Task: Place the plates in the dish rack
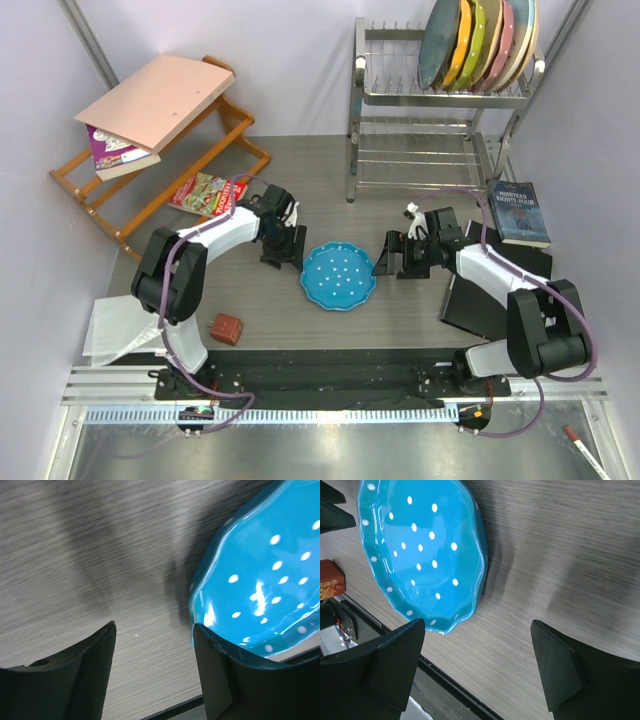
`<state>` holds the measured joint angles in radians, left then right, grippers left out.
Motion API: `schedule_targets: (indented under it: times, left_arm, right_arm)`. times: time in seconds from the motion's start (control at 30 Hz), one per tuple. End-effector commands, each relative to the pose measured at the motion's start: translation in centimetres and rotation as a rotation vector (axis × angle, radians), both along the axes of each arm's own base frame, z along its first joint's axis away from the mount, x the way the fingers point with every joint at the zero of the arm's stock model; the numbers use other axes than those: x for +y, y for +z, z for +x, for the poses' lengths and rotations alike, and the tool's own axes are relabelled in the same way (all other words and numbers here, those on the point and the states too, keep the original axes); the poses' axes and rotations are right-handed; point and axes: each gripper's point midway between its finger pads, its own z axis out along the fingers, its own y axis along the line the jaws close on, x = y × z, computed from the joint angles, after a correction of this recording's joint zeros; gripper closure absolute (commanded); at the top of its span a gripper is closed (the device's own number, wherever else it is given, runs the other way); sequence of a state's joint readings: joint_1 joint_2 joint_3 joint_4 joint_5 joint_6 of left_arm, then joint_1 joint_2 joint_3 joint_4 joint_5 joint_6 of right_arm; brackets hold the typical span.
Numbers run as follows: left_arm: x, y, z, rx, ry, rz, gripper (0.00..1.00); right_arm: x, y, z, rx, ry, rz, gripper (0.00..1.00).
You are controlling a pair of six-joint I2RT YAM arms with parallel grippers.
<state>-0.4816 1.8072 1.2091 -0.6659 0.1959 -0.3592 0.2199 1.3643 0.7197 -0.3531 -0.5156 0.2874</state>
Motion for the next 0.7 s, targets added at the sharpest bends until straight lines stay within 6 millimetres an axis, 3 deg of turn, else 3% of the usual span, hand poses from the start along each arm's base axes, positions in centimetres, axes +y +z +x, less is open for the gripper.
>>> schedule_targets:
  times: [0.0,0.27,0.57,0.6,0.67]
  left_arm:
    - [-2.2,1.1,1.0,-0.002,0.014,-0.124,0.37]
    - [-3.4,0.2,0.1,0.059,-0.010,-0.191,0.47]
    - [-5.5,-1.5,-0.8,0.179,-0.071,-0.314,0.87]
    - [-5.7,-1.8,-1.0,0.197,-0.076,-0.334,0.97]
    - [-5.8,-1.9,-1.0,0.223,-0.070,-0.384,1.00]
  right_arm:
    - [0.8,-0.3,1.6,-0.037,0.005,0.045,0.08]
    - [1.2,-3.3,2.2,0.027,0.005,0.063,0.08]
    - [1.8,-5.3,1.1,0.114,0.034,0.138,0.11]
    - [1.9,-5.4,1.0,0.123,0.038,0.147,0.11]
    - [2.2,-5.6,0.7,0.138,0.051,0.164,0.11]
